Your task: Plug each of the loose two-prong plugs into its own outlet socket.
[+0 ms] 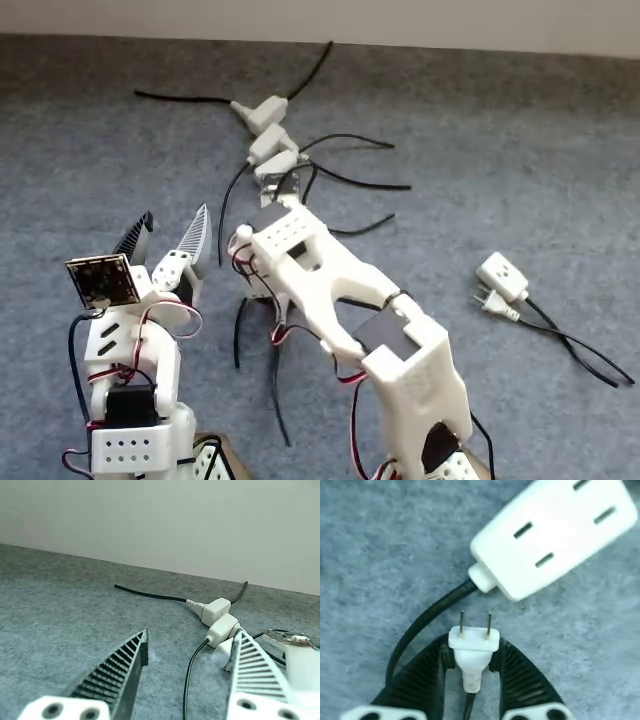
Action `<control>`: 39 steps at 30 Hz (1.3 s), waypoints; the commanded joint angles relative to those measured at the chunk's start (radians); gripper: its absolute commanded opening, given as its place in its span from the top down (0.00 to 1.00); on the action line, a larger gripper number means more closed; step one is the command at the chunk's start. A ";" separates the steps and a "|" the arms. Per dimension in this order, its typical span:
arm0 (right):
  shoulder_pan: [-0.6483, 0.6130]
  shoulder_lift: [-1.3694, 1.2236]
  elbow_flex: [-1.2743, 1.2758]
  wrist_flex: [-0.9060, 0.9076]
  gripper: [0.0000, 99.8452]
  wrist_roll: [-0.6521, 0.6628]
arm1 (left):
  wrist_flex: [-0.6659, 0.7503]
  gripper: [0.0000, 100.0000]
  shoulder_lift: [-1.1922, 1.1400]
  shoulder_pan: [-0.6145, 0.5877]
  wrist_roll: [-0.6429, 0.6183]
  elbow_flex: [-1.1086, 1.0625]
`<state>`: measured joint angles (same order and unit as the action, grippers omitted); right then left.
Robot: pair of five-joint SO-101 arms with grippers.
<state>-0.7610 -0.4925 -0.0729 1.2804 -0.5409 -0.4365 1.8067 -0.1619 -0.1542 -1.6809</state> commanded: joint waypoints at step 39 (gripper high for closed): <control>-0.012 0.565 -0.269 0.478 0.99 1.183 | 0.092 0.73 0.008 0.414 -0.003 -0.013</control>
<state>-0.7503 -0.0092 -0.2647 1.7223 0.6360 -0.3659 1.8067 0.2294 -0.1542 -1.6809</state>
